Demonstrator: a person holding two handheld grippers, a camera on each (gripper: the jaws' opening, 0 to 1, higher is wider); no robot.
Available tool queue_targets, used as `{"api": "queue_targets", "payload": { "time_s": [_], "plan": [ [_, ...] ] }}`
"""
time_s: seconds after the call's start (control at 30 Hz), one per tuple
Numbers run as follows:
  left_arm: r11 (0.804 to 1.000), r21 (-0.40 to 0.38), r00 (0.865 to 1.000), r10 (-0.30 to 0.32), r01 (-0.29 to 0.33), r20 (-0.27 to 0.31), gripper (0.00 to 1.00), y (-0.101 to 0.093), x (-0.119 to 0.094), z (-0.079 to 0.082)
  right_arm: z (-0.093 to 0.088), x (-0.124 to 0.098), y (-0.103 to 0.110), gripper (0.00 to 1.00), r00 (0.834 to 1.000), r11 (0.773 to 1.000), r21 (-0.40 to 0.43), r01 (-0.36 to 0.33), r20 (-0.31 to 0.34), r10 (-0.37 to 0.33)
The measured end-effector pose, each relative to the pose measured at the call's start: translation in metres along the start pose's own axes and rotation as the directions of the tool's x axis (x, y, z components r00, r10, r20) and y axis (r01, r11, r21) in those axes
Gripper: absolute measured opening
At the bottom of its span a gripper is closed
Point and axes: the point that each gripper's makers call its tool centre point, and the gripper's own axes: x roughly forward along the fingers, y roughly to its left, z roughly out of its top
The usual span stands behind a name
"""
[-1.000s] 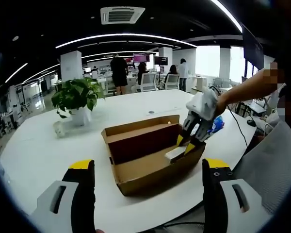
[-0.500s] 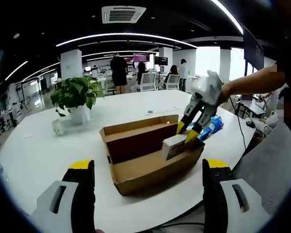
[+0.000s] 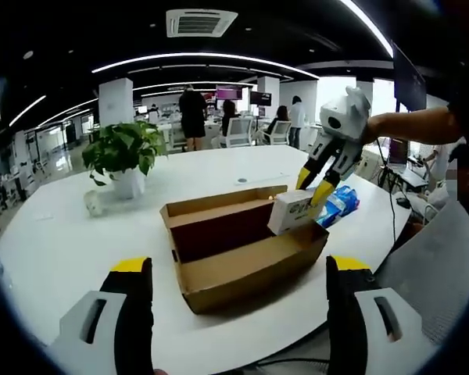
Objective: Operate the shoe box by opening the lid, removing the specified soft item, and placing it in the target area until the item is outside and the box remains undamaged.
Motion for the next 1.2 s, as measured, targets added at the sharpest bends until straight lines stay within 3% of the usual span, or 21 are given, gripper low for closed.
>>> {"api": "queue_targets", "payload": {
  "time_s": [0.6,0.83,1.2],
  "plan": [
    [1.0,0.013,1.0,-0.01,0.01,-0.009,0.96,-0.006,0.0,-0.003,-0.009,-0.065,-0.013,0.14,0.998,0.997,-0.051,0.059,0.035,-0.057],
    [1.0,0.015,1.0,-0.011,0.011,-0.017,0.96,-0.006,0.003,-0.004,-0.022,-0.087,-0.023,0.14,0.995,0.994,-0.063,0.093,0.036,-0.091],
    [1.0,0.017,1.0,-0.014,0.014,-0.026,0.96,-0.007,0.005,-0.006,-0.059,-0.115,-0.044,0.14,0.988,0.986,-0.062,0.155,0.02,-0.154]
  ]
}}
